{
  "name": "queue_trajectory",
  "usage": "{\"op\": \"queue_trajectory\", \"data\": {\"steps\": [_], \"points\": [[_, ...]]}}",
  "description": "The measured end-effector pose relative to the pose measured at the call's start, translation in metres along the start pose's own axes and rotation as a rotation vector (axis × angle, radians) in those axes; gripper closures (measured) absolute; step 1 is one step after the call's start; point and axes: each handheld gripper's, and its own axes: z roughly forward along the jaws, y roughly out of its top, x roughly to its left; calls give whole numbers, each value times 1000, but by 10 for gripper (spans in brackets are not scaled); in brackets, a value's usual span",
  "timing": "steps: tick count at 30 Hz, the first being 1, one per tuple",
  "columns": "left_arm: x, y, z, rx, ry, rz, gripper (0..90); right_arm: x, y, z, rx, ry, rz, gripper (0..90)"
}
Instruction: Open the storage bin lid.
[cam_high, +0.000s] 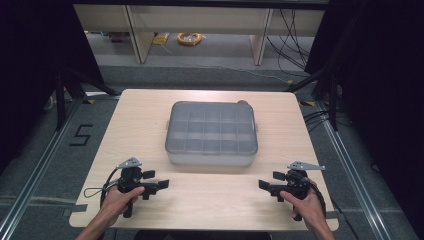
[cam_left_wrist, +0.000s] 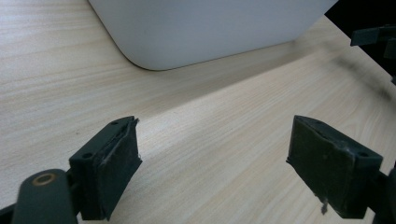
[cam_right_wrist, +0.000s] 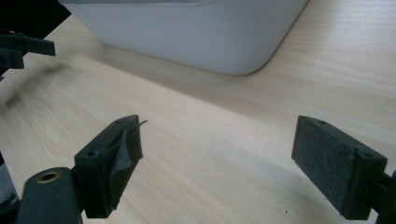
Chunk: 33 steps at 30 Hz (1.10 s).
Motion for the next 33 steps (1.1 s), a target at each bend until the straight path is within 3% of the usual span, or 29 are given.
{"op": "queue_trajectory", "data": {"steps": [3, 5, 8, 9, 11, 12, 16, 17, 19, 28, 29, 30, 31, 33], "points": [[1, 1, -1, -14, 4, -16, 150, 0, 2, -1, -3, -4, 4, 174], [2, 3, -1, -30, 12, -25, 150, -2, 4, -2, -23, 5, -28, 188], [2, 5, -2, -40, 16, -31, 150, 3, 6, -1, -33, 24, 16, 203], [2, 6, -2, -39, 14, -29, 150, 0, 8, -1, -28, 0, -21, 212], [1, 7, -1, -53, 18, -35, 150, -1, 9, 1, -38, -9, -29, 216], [1, 8, -1, -49, 5, -36, 150, 0, 10, 3, -50, 12, -17, 229], [2, 10, -1, -50, 3, -45, 150, 0, 12, 4, -49, 22, -14, 237], [2, 10, 0, -52, -1, -58, 150, 4, 13, 4, -43, 23, 24, 240], [2, 9, 1, -50, -6, -59, 150, 1, 15, 6, -66, 3, -4, 247], [3, 15, -1, -59, -10, -79, 150, -2, 21, 9, -91, 15, -6, 249], [3, 16, -1, -70, -2, -79, 150, 2, 22, 7, -78, 27, 53, 250], [4, 18, -2, -64, -7, -73, 150, -1, 24, 8, -104, 28, 18, 254], [3, 20, -3, -72, 0, -74, 150, -4, 26, 7, -114, 38, 18, 261], [4, 23, -4, -79, -6, -76, 151, -5, 31, 7, -127, 43, 59, 275]]}}
